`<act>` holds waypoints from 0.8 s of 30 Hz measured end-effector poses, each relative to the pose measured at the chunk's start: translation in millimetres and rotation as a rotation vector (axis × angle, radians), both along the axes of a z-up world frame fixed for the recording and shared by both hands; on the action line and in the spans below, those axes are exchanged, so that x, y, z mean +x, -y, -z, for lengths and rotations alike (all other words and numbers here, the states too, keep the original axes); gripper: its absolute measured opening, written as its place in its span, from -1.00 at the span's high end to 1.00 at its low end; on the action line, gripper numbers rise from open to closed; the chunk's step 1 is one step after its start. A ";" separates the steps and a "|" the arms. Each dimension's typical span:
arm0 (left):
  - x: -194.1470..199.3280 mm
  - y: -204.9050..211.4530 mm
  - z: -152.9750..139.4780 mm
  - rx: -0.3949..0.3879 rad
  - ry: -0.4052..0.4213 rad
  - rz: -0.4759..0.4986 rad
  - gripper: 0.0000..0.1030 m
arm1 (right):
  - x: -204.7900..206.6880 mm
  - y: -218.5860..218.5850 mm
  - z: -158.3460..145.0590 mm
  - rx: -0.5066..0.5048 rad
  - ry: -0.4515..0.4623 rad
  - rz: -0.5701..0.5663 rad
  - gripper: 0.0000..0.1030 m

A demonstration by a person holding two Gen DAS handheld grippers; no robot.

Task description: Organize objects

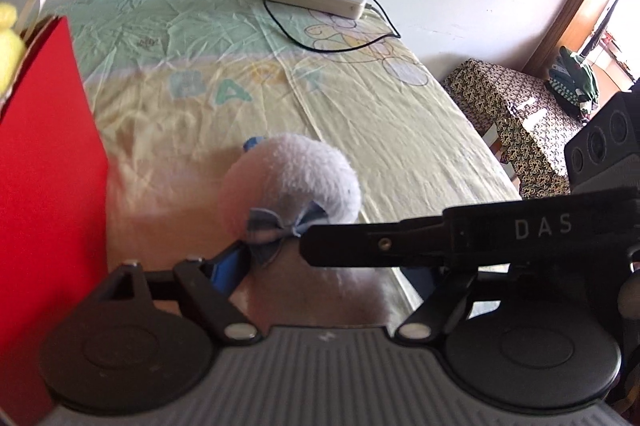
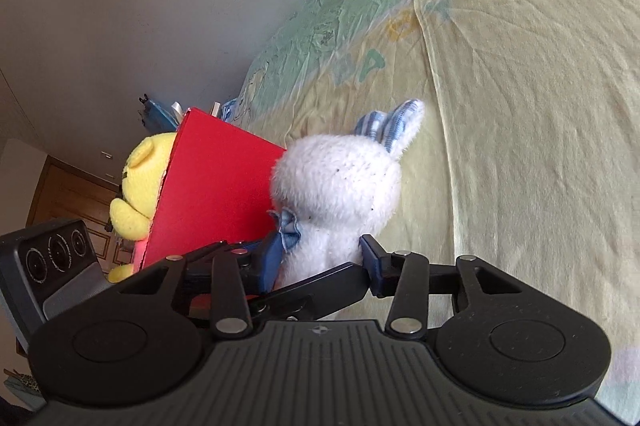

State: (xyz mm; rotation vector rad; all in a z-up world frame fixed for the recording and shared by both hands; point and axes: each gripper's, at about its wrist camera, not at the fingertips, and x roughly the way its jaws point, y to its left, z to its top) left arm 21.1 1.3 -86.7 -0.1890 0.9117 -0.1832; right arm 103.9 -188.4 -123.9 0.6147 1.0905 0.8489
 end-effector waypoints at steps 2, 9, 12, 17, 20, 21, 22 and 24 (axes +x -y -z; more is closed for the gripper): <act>-7.3 6.5 -6.1 0.002 0.009 0.012 -0.52 | -9.8 5.3 -7.0 -0.012 0.020 -0.009 0.11; -41.1 18.6 -23.8 -0.020 0.039 0.016 -0.52 | -38.9 12.8 -29.9 -0.023 0.082 -0.042 0.15; -56.9 18.7 -38.6 -0.015 0.075 0.009 -0.52 | -49.1 9.0 -46.8 -0.021 0.127 -0.054 0.15; -76.5 9.1 -67.1 -0.005 0.153 0.005 -0.52 | -63.6 -4.3 -80.4 -0.009 0.235 -0.068 0.15; -88.0 -0.7 -86.5 0.014 0.219 0.003 -0.52 | -70.6 -16.6 -101.1 0.002 0.297 -0.065 0.15; -91.1 -5.0 -91.9 0.016 0.238 0.002 -0.52 | -73.3 -22.4 -108.3 0.005 0.320 -0.065 0.15; -95.1 -10.3 -97.8 0.019 0.261 0.000 -0.52 | -75.8 -28.1 -114.4 0.007 0.340 -0.066 0.15; -103.3 -22.8 -108.2 0.020 0.302 -0.005 -0.52 | -81.3 -42.6 -127.6 0.014 0.387 -0.066 0.15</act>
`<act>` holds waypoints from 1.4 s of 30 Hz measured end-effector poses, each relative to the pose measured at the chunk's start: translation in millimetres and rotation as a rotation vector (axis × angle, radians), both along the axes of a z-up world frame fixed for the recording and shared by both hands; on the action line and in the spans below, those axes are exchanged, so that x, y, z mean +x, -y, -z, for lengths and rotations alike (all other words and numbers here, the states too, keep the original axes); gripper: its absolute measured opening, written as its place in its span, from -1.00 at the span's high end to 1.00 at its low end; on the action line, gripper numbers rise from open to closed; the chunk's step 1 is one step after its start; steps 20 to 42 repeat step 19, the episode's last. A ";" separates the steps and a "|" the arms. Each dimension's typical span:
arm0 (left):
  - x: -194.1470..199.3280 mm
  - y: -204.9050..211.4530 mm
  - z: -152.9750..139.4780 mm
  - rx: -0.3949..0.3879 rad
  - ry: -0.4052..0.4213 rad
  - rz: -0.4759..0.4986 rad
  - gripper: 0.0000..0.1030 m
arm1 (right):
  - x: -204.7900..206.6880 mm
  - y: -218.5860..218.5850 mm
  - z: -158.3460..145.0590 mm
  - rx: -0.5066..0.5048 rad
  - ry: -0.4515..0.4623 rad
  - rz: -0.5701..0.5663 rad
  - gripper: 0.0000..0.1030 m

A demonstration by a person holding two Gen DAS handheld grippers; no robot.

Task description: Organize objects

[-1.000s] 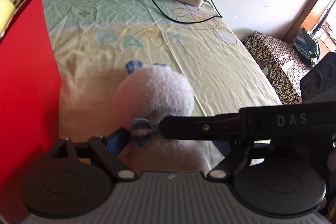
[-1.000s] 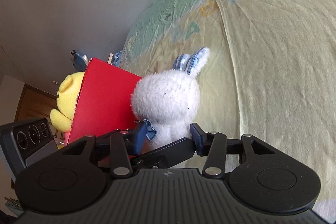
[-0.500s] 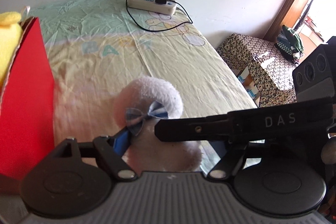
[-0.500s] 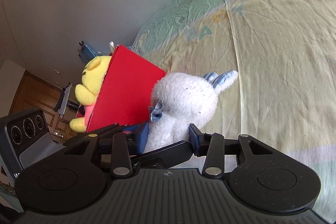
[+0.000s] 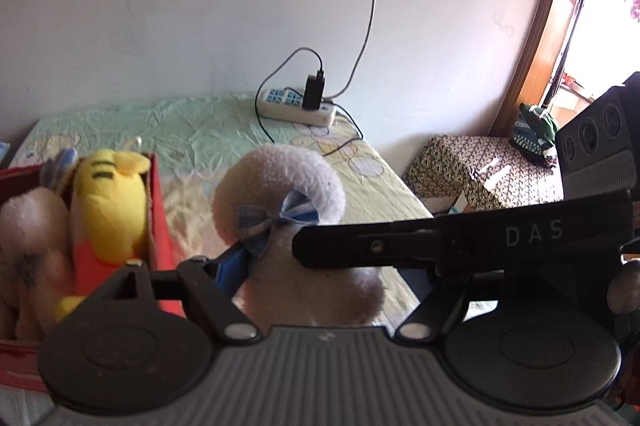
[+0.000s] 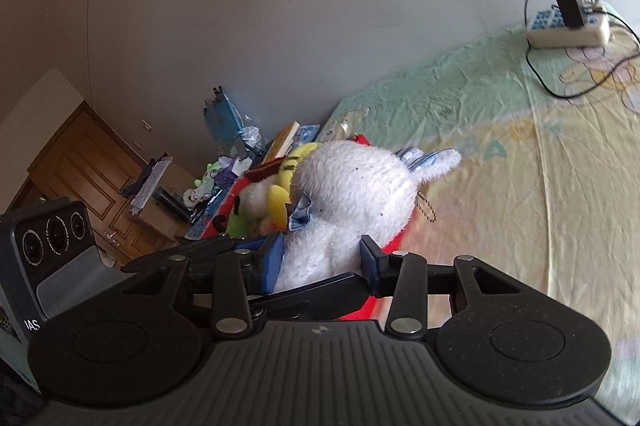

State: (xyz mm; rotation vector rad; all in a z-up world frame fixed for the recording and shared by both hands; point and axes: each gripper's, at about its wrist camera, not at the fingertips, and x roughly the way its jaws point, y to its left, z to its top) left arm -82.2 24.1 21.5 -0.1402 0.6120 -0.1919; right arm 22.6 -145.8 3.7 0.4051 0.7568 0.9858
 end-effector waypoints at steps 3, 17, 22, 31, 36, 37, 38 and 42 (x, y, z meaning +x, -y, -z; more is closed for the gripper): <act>-15.3 -26.0 -16.2 0.011 0.068 -0.003 -0.52 | -8.8 -29.1 -15.0 0.017 0.064 0.005 0.15; -55.2 -188.6 -35.4 0.024 0.174 -0.025 -0.52 | -22.5 -190.5 -18.5 0.016 0.199 -0.017 0.15; -53.2 -205.9 -27.0 0.019 0.151 -0.029 -0.52 | -22.6 -207.4 -11.6 -0.019 0.212 -0.020 0.17; -53.2 -205.9 -27.0 0.019 0.151 -0.029 -0.52 | -22.6 -207.4 -11.6 -0.019 0.212 -0.020 0.17; -53.2 -205.9 -27.0 0.019 0.151 -0.029 -0.52 | -22.6 -207.4 -11.6 -0.019 0.212 -0.020 0.17; -53.2 -205.9 -27.0 0.019 0.151 -0.029 -0.52 | -22.6 -207.4 -11.6 -0.019 0.212 -0.020 0.17; -53.2 -205.9 -27.0 0.019 0.151 -0.029 -0.52 | -22.6 -207.4 -11.6 -0.019 0.212 -0.020 0.17; -53.2 -205.9 -27.0 0.019 0.151 -0.029 -0.52 | -22.6 -207.4 -11.6 -0.019 0.212 -0.020 0.17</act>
